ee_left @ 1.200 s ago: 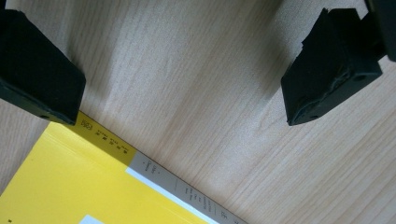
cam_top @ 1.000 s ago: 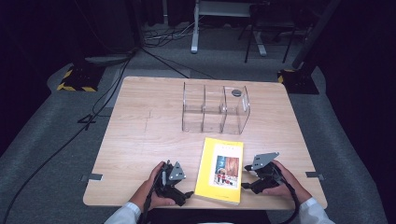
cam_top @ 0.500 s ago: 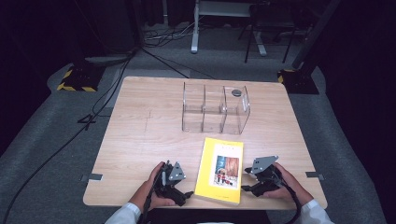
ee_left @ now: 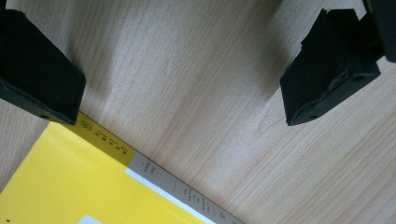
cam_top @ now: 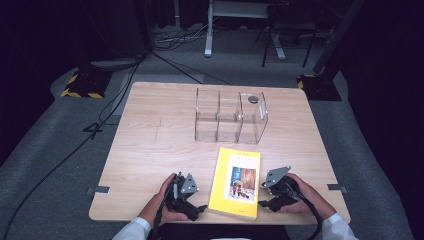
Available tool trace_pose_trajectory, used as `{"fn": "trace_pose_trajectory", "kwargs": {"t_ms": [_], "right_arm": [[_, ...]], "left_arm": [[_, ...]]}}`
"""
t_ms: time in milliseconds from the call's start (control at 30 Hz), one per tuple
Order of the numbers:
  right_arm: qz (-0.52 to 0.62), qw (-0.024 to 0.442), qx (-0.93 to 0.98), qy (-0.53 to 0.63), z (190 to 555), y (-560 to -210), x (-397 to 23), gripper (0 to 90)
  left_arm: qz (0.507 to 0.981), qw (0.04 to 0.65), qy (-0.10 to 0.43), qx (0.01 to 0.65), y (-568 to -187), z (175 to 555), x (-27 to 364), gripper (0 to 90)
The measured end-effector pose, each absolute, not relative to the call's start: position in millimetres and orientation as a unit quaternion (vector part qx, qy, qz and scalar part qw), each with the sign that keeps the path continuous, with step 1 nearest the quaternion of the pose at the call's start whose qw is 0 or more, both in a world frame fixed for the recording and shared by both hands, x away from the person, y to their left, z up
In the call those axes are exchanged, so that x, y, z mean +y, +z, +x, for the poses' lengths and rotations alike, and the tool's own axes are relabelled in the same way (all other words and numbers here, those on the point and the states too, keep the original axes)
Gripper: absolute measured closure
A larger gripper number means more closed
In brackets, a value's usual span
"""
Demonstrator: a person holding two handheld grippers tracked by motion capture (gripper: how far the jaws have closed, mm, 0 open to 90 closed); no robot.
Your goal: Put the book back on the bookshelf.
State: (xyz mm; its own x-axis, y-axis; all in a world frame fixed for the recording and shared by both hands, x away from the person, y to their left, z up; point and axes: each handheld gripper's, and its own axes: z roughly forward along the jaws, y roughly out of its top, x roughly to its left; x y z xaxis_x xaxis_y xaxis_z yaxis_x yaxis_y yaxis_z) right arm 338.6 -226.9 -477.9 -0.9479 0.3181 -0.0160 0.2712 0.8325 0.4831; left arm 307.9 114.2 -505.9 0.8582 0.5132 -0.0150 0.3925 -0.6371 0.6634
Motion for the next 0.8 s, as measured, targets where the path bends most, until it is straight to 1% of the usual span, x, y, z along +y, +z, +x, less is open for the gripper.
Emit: {"fn": "trace_pose_trajectory", "kwargs": {"t_ms": [100,167,400,600,633,733,800], "right_arm": [[0.162,0.045,0.953,0.250,338.8,-479.0,-225.4,31.0],[0.164,0.049,0.951,0.258,337.1,-479.9,-227.1,32.0],[0.171,0.053,0.936,0.304,335.3,-485.9,-233.4,30.6],[0.170,0.049,0.925,0.336,334.4,-485.1,-237.7,34.3],[0.170,0.035,0.914,0.366,334.7,-481.0,-240.5,35.5],[0.169,0.027,0.910,0.378,333.2,-478.6,-239.9,34.7],[0.167,0.035,0.911,0.376,331.2,-477.3,-238.1,34.6]], "left_arm": [[0.900,0.344,0.088,0.251,-505.9,307.9,114.2,0.7],[0.900,0.344,0.088,0.252,-505.9,307.9,114.2,0.7],[0.900,0.344,0.088,0.252,-505.9,307.9,114.3,0.7],[0.900,0.344,0.088,0.251,-505.8,307.8,115.4,0.7],[0.900,0.343,0.088,0.252,-505.8,307.6,115.7,0.7],[0.900,0.343,0.088,0.253,-505.8,307.3,116.0,0.7],[0.899,0.345,0.089,0.254,-506.1,307.1,116.2,0.7]]}}
